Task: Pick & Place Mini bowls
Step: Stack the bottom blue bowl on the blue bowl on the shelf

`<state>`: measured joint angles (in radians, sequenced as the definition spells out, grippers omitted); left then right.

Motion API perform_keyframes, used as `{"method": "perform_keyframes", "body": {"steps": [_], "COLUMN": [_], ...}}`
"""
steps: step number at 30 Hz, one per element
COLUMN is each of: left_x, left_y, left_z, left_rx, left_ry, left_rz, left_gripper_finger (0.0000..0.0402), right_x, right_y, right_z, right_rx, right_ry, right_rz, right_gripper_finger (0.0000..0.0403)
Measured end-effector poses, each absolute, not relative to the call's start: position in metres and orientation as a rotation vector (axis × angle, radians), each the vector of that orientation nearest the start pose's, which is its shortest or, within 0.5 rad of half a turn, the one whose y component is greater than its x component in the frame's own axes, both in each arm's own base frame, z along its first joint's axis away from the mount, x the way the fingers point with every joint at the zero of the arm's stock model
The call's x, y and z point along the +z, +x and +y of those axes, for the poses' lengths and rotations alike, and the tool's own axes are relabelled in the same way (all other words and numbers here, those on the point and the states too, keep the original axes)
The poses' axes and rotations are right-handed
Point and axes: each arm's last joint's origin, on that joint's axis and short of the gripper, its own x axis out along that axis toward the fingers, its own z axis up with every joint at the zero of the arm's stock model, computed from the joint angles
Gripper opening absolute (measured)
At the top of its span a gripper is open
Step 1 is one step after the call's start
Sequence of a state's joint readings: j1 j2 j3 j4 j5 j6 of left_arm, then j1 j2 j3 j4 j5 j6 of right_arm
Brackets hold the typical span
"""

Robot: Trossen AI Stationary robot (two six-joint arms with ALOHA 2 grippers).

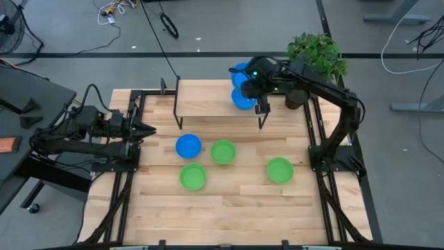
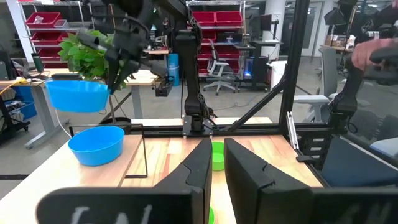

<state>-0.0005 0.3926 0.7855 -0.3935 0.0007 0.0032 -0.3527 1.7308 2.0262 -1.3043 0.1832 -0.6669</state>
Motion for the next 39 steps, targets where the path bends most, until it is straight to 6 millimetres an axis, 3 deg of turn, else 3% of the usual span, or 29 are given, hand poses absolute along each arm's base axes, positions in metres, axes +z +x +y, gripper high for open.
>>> {"method": "perform_keyframes", "body": {"steps": [9,20,39], "left_x": [0.354,0.354,0.354], "left_y": [0.076,0.076,0.076], "left_z": [0.0,0.0,0.0], "left_rx": [-0.001,-0.001,-0.001], "left_ry": [0.003,0.003,0.003], "left_rz": [0.001,0.0,0.0], "left_gripper_finger": [0.0048,0.0048,0.0048], "right_x": [0.393,0.37,0.37], "right_y": [0.324,0.319,0.319], "right_z": [-0.125,-0.13,-0.127], "right_rx": [-0.114,-0.085,0.0], "right_ry": [-0.497,-0.448,-0.408], "right_rz": [1.19,1.304,1.283], "right_gripper_finger": [0.0,0.0,0.0]}}
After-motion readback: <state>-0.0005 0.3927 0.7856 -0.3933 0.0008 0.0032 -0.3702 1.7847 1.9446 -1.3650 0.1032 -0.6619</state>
